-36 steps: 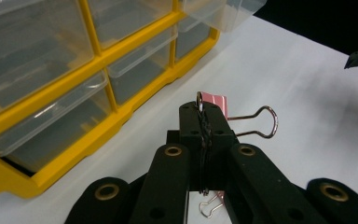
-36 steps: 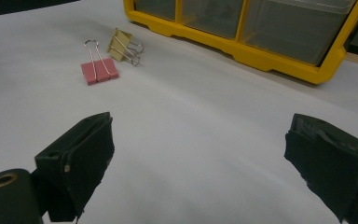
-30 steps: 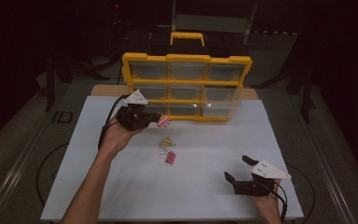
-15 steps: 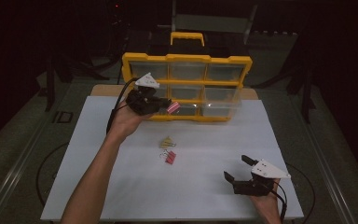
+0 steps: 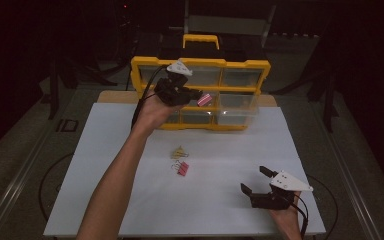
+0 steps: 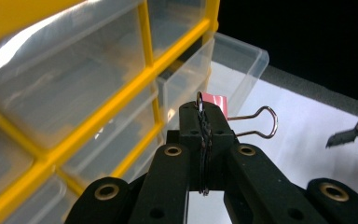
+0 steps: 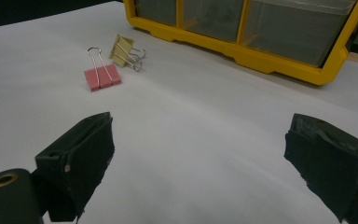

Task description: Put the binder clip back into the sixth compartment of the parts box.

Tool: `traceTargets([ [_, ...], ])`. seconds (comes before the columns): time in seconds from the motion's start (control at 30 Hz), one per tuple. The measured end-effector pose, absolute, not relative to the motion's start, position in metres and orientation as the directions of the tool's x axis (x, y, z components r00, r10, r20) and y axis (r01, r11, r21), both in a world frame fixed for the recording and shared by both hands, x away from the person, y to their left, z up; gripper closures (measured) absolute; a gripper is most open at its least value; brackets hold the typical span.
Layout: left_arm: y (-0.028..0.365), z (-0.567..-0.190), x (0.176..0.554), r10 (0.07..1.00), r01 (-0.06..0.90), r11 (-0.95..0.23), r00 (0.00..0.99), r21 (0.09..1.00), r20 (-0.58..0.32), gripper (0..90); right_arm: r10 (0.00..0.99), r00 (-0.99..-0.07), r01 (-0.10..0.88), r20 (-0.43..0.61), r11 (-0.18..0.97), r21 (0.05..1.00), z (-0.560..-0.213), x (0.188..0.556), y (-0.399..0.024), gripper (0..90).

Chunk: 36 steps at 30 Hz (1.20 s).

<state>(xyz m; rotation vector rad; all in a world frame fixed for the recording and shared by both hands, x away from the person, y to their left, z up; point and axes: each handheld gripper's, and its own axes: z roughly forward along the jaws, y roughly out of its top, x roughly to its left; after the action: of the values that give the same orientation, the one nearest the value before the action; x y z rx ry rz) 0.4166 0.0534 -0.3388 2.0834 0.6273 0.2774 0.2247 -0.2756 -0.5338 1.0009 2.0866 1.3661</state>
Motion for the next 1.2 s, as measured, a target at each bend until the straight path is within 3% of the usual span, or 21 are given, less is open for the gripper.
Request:
traceTargets([
  [0.87, -0.018, -0.347, 0.448, 0.522, 0.383, -0.44, 0.845, 0.812, -0.116, 88.6, 0.777, -0.628, 0.331, 0.047, 0.212, 0.92, -0.532, 0.224, -0.278, 7.6],
  [0.93, -0.018, -0.349, 0.449, 0.529, 0.398, -0.427, 0.838, 0.812, -0.133, 69.6, 0.778, -0.627, 0.33, 0.047, 0.21, 0.92, -0.531, 0.224, -0.279, 7.6],
  [0.97, -0.017, -0.355, 0.449, 0.565, 0.41, -0.437, 0.818, 0.801, -0.11, 48.8, 0.779, -0.625, 0.326, 0.043, 0.21, 0.922, -0.531, 0.224, -0.28, 7.6],
  [1.07, -0.014, -0.358, 0.448, 0.603, 0.432, -0.45, 0.792, 0.781, -0.091, 22.2, 0.78, -0.624, 0.325, 0.044, 0.208, 0.923, -0.531, 0.223, -0.281, 7.6],
  [1.2, -0.004, -0.362, 0.443, 0.627, 0.435, -0.466, 0.777, 0.771, -0.059, 12.0, 0.778, -0.627, 0.326, 0.043, 0.211, 0.922, -0.531, 0.223, -0.279, 7.6],
])
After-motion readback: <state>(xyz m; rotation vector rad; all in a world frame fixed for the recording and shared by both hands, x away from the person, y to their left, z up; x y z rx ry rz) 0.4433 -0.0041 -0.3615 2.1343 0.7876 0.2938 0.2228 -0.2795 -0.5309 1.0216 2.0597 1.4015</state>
